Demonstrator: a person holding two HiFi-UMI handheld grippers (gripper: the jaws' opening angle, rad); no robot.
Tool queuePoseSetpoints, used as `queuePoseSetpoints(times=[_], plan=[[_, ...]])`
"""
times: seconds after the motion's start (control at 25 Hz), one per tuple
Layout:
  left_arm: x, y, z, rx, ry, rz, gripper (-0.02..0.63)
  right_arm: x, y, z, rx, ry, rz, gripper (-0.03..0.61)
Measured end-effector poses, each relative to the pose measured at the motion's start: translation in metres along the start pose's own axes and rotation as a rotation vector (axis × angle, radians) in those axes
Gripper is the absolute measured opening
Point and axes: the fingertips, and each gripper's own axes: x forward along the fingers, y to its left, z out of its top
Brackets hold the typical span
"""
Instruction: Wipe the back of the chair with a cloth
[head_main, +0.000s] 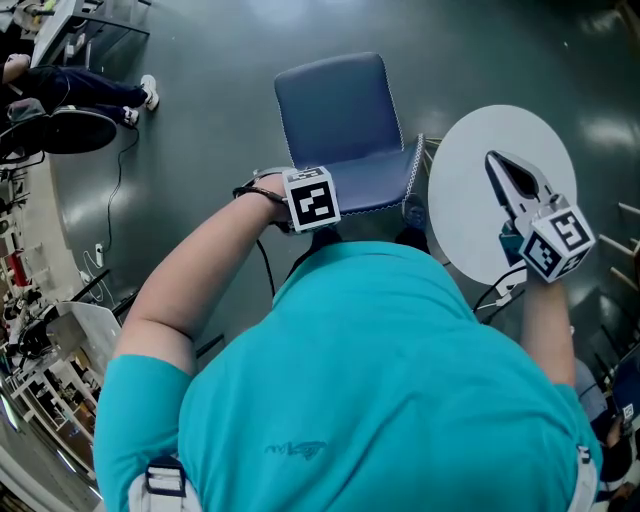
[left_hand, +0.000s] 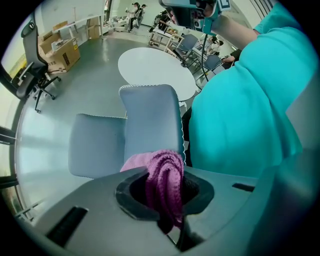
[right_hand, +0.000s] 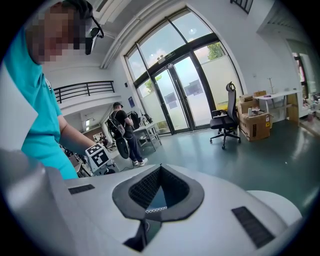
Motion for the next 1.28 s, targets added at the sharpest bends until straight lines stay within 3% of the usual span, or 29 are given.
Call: queuePoseSetpoints(times=[1.28], plan=[[-0.008, 0.000, 0.090, 0.124, 0.001, -0.002, 0.058, -0.060, -0.038, -0.013, 0.048, -0.055, -0.104, -0.008]])
